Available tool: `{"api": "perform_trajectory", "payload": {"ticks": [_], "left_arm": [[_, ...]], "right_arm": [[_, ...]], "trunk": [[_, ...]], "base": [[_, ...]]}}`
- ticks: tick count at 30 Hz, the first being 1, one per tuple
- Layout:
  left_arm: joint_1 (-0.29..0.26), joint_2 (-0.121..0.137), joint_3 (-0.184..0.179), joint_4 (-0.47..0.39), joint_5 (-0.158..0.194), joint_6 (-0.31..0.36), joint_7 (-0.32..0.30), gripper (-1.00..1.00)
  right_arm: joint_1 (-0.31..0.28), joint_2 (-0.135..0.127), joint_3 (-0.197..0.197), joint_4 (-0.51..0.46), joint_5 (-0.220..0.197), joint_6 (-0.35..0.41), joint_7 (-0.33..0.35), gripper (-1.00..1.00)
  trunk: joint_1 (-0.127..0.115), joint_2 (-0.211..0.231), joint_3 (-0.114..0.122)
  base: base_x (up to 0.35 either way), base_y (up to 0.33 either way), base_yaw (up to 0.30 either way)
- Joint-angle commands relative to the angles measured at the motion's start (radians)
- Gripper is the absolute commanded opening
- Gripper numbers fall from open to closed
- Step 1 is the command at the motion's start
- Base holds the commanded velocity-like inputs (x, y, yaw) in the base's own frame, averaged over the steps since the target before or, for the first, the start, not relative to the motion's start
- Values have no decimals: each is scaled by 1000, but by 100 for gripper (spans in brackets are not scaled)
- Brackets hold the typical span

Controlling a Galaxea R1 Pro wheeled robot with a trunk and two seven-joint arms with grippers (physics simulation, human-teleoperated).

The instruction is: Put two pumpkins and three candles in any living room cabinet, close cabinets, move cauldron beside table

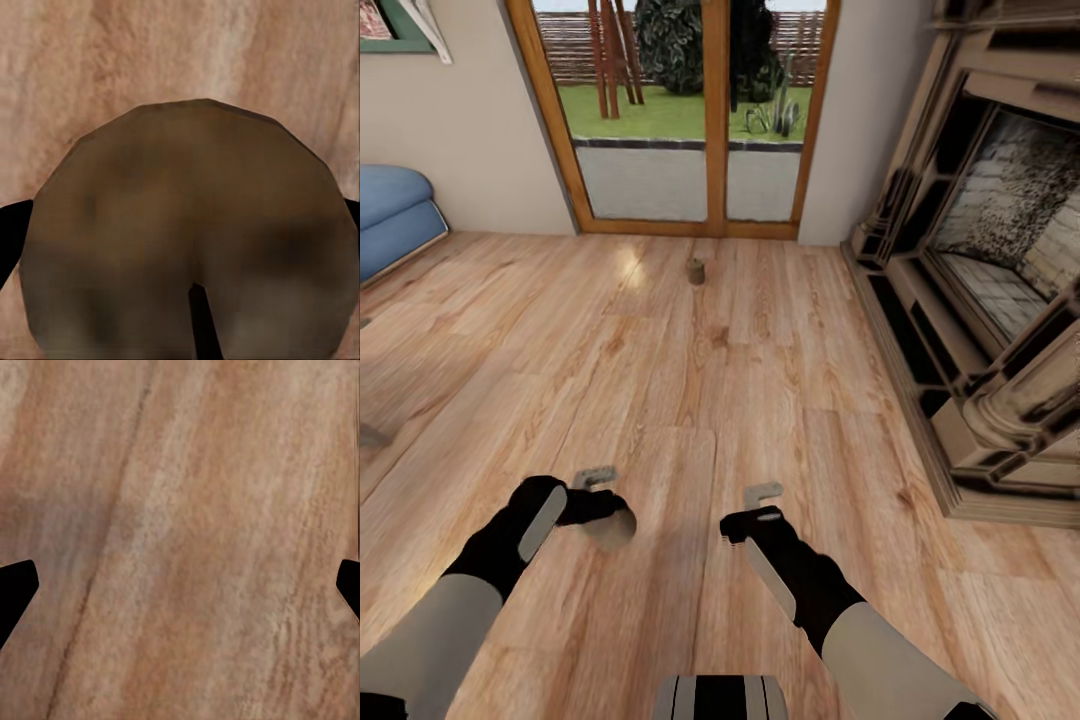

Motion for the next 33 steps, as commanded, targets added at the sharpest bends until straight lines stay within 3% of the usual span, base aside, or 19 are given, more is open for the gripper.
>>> {"api": "perform_trajectory", "payload": {"ticks": [1, 3, 5, 6, 7, 10, 14, 22, 28, 33], "left_arm": [[0, 4, 1, -13, 24, 24, 6, -100], [0, 7, 9, -48, 52, 50, 14, -100], [0, 14, 12, -53, 56, 54, 23, -100], [0, 23, 13, -54, 60, 55, 26, -100], [0, 61, 15, -36, 69, 53, 28, -100], [0, 85, 15, -22, 76, 37, 26, -100], [0, 84, 15, -16, 81, -1, 24, -100], [0, 91, 16, -2, 78, -7, 26, -100], [0, 92, 16, 5, 78, -4, 27, -100], [0, 100, 17, 8, 83, -1, 23, -100]], "right_arm": [[-1, 0, 3, -1, -11, -9, -9, 100], [-1, 0, 3, 2, -11, -34, -9, 100], [-1, 0, 2, 22, -10, -41, -9, 100], [-1, 0, 2, 39, -9, -48, -9, 100], [-1, 0, 1, 66, -11, -93, -9, 100], [-1, 0, -5, 74, -10, -125, -9, 100], [-1, 0, -9, 74, -8, -128, -9, 100], [-2, 0, -11, 74, -8, -122, -15, 100], [-1, 0, -12, 74, -7, -134, -80, 100], [-1, 0, -11, 74, -9, -139, -95, 100]], "trunk": [[-1, 0, 3], [-1, 0, 11], [-2, 1, 19], [-3, 1, 23], [-3, 1, 26], [-5, 2, 38], [-6, 3, 53], [-10, 5, 84], [-13, 6, 108], [-15, 7, 127]], "base": [[0, 0, 0], [0, 0, 0], [0, 0, 0], [0, 0, 0], [0, 0, 0], [0, 0, 0], [0, 0, 0], [0, 0, 0], [0, 0, 0], [0, 0, 0]]}}
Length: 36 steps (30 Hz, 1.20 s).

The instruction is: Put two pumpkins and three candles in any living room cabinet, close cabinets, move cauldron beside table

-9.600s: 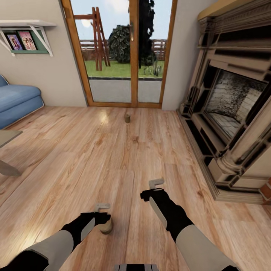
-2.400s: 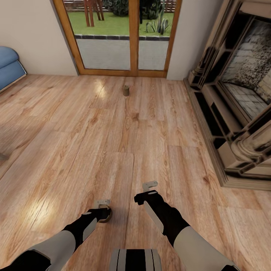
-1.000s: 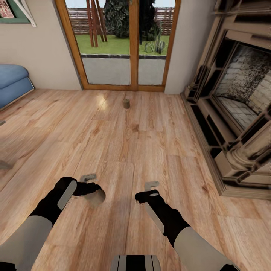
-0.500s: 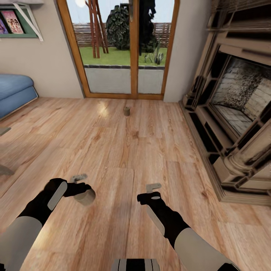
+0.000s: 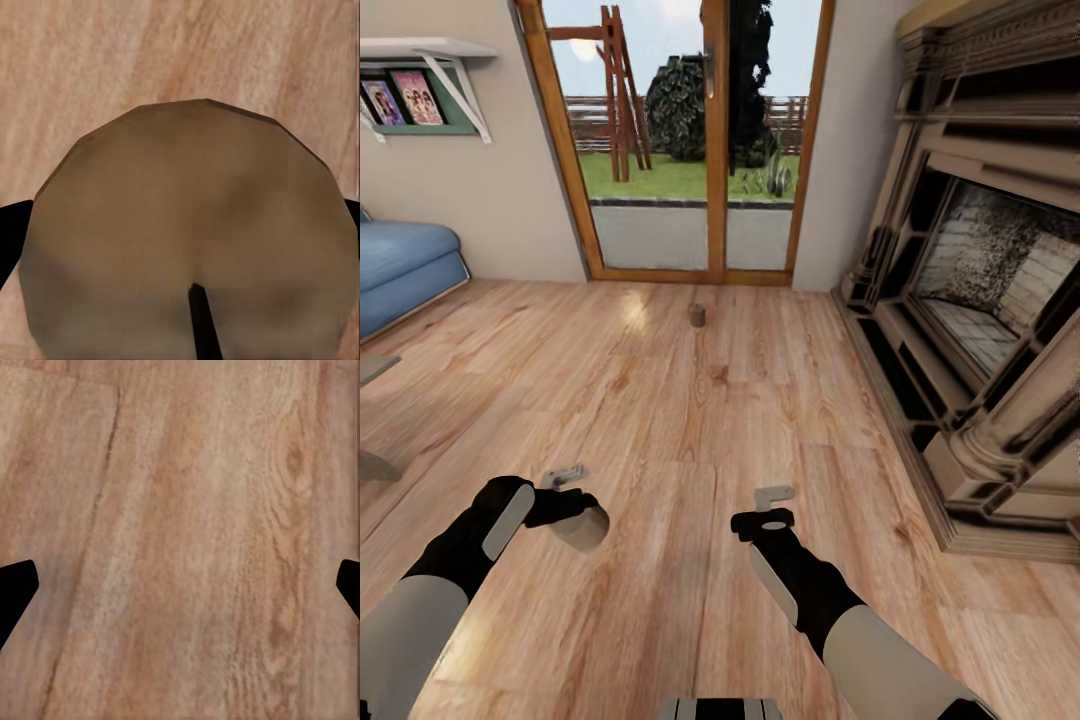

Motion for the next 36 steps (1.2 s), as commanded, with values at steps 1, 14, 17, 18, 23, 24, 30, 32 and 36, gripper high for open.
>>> {"api": "perform_trajectory", "payload": {"ticks": [1, 14, 17, 18, 23, 24, 30, 32, 36], "left_arm": [[0, 2, -4, -1, 17, 3, 7, -100], [0, 46, -8, 25, 176, 62, -2, -100], [0, 44, -9, 32, 175, 43, -3, -100], [0, 44, -10, 33, 175, 41, -3, -100], [0, 41, -11, 36, 174, 32, -2, -100], [0, 40, -12, 39, 174, 31, -1, -100], [0, 39, -14, 42, 174, 30, 1, -100], [0, 39, -15, 43, 174, 29, 2, -100], [0, 31, -15, 45, 174, 29, 6, -100]], "right_arm": [[-1, 0, 3, -1, -8, 3, -8, 100], [-1, 0, 8, -1, -8, 15, -15, 100], [-1, 0, 6, -1, -6, 19, -16, 100], [-1, 0, 6, -1, -6, 20, -16, 100], [-1, 0, 6, -1, -5, 22, -14, 100], [-1, 0, 6, -1, -5, 22, -14, 100], [-1, 0, 7, -1, -6, 22, -14, 100], [-1, 0, 7, -1, -6, 22, -14, 100], [-1, 0, 7, -1, -6, 22, -14, 100]], "trunk": [[-1, 0, 3], [-6, 3, 53], [-8, 4, 65], [-8, 4, 69], [-21, 25, 86], [-24, 32, 89], [-47, 74, 108], [-55, 88, 114], [-55, 88, 114]], "base": [[0, 0, 0], [0, 0, 0], [0, 0, 0], [0, 0, 0], [0, 0, 0], [0, 0, 0], [0, 0, 0], [0, 0, 0], [0, 0, 0]]}}
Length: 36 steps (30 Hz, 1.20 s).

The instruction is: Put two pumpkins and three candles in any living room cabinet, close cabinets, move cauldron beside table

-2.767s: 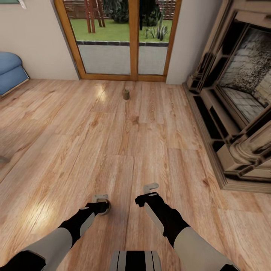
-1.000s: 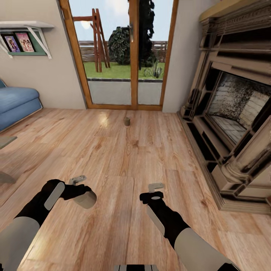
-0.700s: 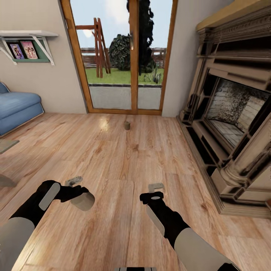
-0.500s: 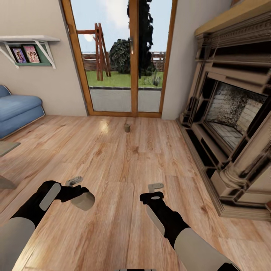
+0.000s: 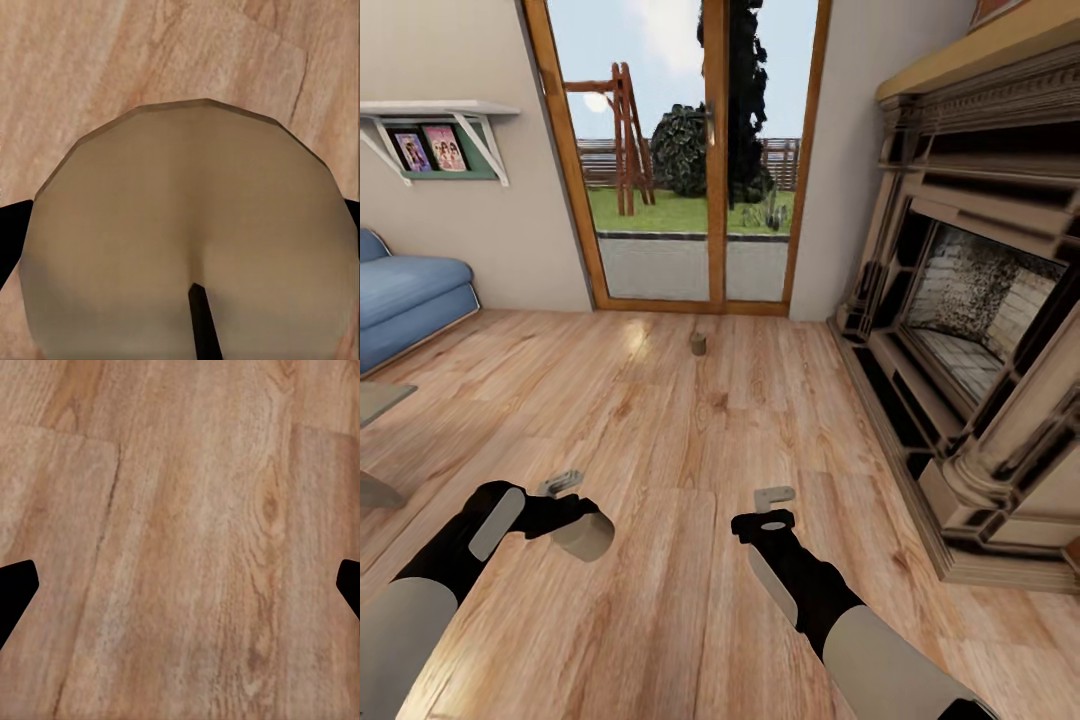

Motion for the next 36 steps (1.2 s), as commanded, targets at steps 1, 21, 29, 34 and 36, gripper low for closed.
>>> {"api": "perform_trajectory", "payload": {"ticks": [1, 21, 29, 34, 36], "left_arm": [[-1, -3, -4, 2, 6, 0, 9, -100], [-1, -4, -4, 22, 0, -82, 5, -100], [-1, -3, -4, 22, 1, -82, 5, -100], [-1, -4, -5, 23, 2, -81, 5, -100], [-1, -5, -6, 23, 2, -80, 5, -100]], "right_arm": [[-1, 0, 3, -1, -6, 3, -8, 100], [-1, 0, 3, -1, -8, -3, -4, 100], [-1, 0, 3, -1, -9, -3, -2, 100], [-1, 0, 3, -1, -8, -3, -2, 100], [-1, 0, 3, -1, -7, -4, -2, 100]], "trunk": [[0, 0, -1], [0, 0, -1], [0, 0, -1], [0, 0, -1], [0, 0, -1]], "base": [[8, 0, 0], [301, 68, 0], [323, 191, 0], [323, 191, 0], [323, 191, 0]]}}
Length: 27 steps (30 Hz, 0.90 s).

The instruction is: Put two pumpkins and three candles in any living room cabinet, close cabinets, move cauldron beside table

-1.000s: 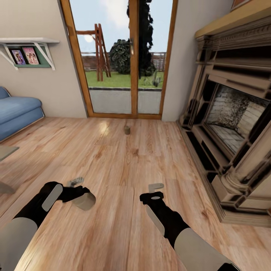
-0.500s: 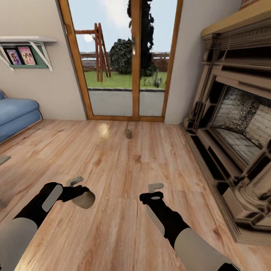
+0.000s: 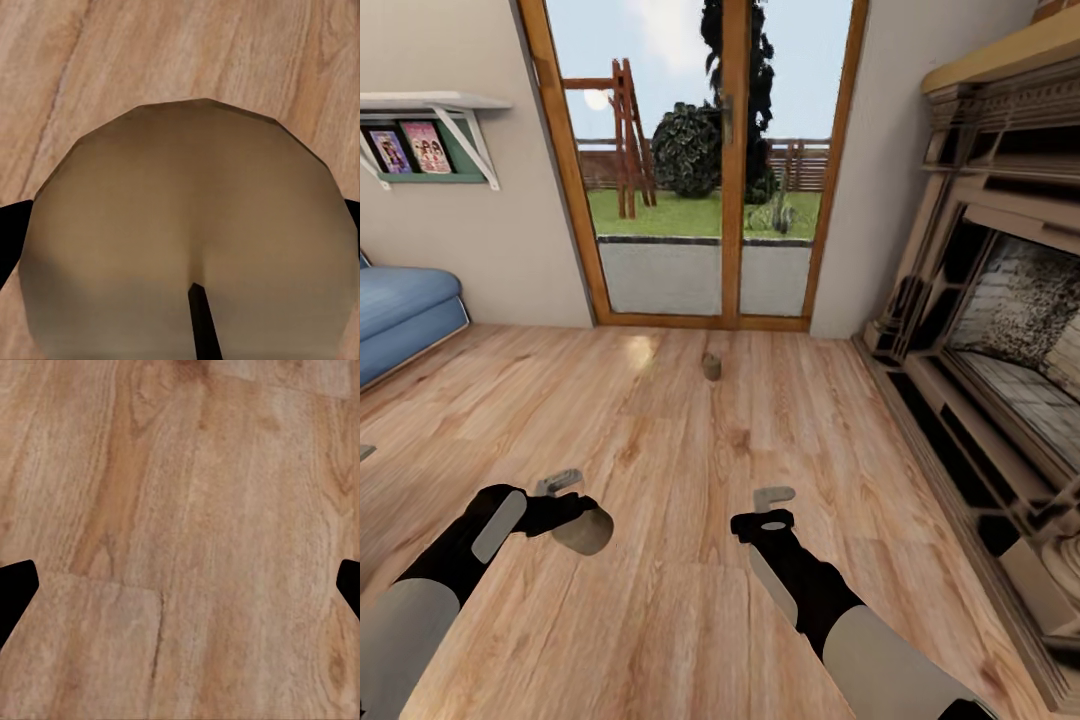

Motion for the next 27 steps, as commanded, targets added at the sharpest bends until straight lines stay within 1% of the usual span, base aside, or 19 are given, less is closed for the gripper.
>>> {"api": "perform_trajectory", "payload": {"ticks": [1, 10, 12, 15, 27], "left_arm": [[0, 1, -5, -1, 11, 2, 7, -100], [0, -4, -7, -1, 11, 1, 11, -100], [0, -16, -7, 0, 11, 1, 15, -100], [0, -20, -6, 2, 11, 1, 17, -100], [0, -23, -6, 5, 10, 1, 18, -100]], "right_arm": [[-1, 0, 3, -1, -7, 3, -8, 100], [-2, 0, 3, -1, -7, 3, -8, 100], [-1, 0, 3, -1, -7, 3, -8, 100], [-1, 0, 3, -1, -6, 3, -8, 100], [-2, 0, 3, -1, -7, 1, -7, 100]], "trunk": [[0, 0, -1], [0, 0, -1], [0, 0, -1], [0, 0, -1], [0, 0, -1]], "base": [[323, 190, 0], [325, 164, 0], [336, 105, 0], [340, 89, 0], [343, 70, 0]]}}
